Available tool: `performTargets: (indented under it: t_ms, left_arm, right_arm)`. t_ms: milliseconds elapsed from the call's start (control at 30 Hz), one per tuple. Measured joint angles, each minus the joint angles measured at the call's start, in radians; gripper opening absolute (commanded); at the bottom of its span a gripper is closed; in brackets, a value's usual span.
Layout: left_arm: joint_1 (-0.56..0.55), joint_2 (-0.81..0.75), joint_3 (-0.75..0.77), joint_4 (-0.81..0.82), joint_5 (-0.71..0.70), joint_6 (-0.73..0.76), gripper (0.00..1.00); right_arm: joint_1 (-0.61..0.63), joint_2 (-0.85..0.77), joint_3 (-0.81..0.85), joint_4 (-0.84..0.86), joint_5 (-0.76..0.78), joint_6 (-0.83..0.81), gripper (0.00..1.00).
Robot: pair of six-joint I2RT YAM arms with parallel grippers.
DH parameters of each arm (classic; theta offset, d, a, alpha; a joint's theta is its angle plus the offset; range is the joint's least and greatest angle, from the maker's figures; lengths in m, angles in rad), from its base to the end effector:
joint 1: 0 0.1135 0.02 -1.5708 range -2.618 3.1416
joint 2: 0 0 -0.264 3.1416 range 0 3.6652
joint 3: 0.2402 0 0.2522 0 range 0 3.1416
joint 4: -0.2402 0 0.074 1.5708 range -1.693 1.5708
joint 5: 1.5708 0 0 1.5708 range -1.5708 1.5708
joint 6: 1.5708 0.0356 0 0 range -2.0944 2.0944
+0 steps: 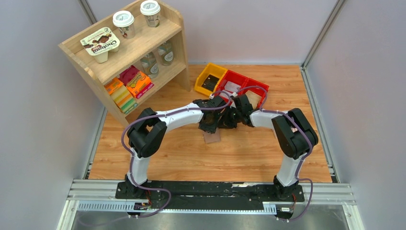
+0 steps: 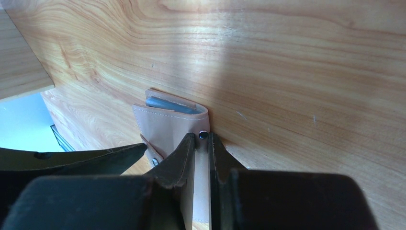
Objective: Take the credit cards out of the card holder
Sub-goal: Open the card holder at the center of the board.
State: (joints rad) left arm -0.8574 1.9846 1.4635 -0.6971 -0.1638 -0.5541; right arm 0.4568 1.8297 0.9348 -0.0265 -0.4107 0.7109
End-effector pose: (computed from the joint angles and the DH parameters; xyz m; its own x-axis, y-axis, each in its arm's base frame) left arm 0.2702 -0.3033 0.1829 -0.8954 0.2413 -0.3742 0.2799 0.9586 -0.0516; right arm 0.3098 0.1681 0.1302 -0.9469 0.2012 -0.2507 -0.0042 0.7721 0.6355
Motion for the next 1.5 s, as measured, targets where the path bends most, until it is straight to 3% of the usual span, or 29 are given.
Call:
performTargets:
  t_ms: [200,367,633,967,1200,1300,1500]
  left_arm:
    - [-0.01,0.012,0.012,-0.008,-0.003,0.004,0.49]
    - [-0.015,0.02,0.019,-0.018,-0.023,0.008,0.4]
    - [-0.032,0.026,0.032,-0.026,-0.053,0.023,0.0]
    - [-0.026,-0.051,-0.055,0.005,-0.054,0.032,0.0]
    - [0.053,-0.244,-0.292,0.132,0.006,-0.044,0.0]
    - [0.105,-0.339,-0.41,0.205,0.039,-0.107,0.0]
    - [0.15,-0.407,-0.608,0.346,0.139,-0.257,0.0]
  right_arm:
    - [0.0,0.0,0.001,-0.001,0.0,0.0,0.01]
    - [0.0,0.002,0.002,-0.002,-0.001,0.0,0.02]
    - [0.0,0.003,0.003,-0.002,-0.002,0.0,0.02]
    - [0.0,0.006,0.007,-0.005,-0.005,0.0,0.02]
    - [0.016,0.01,0.018,-0.013,0.001,-0.005,0.07]
    - [0.035,0.01,0.034,-0.038,0.019,-0.011,0.16]
    - [0.107,0.005,0.104,-0.162,0.127,-0.056,0.65]
